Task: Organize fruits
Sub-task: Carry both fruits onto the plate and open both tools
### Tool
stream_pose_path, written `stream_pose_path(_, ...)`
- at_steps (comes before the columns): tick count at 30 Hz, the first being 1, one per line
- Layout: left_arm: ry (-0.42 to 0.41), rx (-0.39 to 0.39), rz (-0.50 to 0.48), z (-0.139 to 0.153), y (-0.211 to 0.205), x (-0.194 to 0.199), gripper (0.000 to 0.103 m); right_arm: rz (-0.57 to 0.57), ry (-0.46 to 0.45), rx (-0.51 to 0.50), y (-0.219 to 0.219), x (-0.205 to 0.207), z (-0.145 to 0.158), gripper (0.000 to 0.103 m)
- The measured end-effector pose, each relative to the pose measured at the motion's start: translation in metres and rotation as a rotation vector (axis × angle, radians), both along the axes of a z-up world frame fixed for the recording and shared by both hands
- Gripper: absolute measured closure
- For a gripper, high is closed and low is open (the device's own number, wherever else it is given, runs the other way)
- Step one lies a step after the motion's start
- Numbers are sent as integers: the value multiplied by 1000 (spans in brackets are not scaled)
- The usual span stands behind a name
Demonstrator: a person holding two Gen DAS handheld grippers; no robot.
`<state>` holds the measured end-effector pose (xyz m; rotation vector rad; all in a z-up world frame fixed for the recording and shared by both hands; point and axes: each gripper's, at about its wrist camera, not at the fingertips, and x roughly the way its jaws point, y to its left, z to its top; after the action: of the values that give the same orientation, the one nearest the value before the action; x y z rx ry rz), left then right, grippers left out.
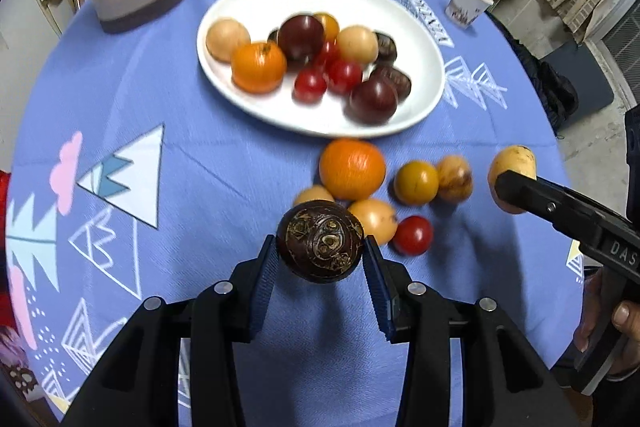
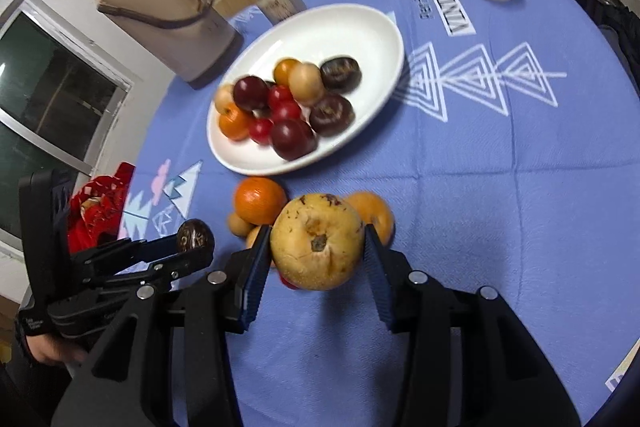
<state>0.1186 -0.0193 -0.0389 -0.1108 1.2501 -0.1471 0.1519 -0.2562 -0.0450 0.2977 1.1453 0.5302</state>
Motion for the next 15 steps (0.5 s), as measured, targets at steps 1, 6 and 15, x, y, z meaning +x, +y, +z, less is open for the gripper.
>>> stream_pose_path(1, -7, -1, 0, 3, -2, 3, 60, 0, -10, 7, 0, 1, 5, 59)
stream_pose_path(6, -49, -25, 5, 27, 3, 9, 60, -13, -54, 30, -2, 7, 25, 58)
stream_pose_path(15, -101, 3, 10, 46, 4, 38, 60, -5, -105, 31, 6, 31, 41, 58)
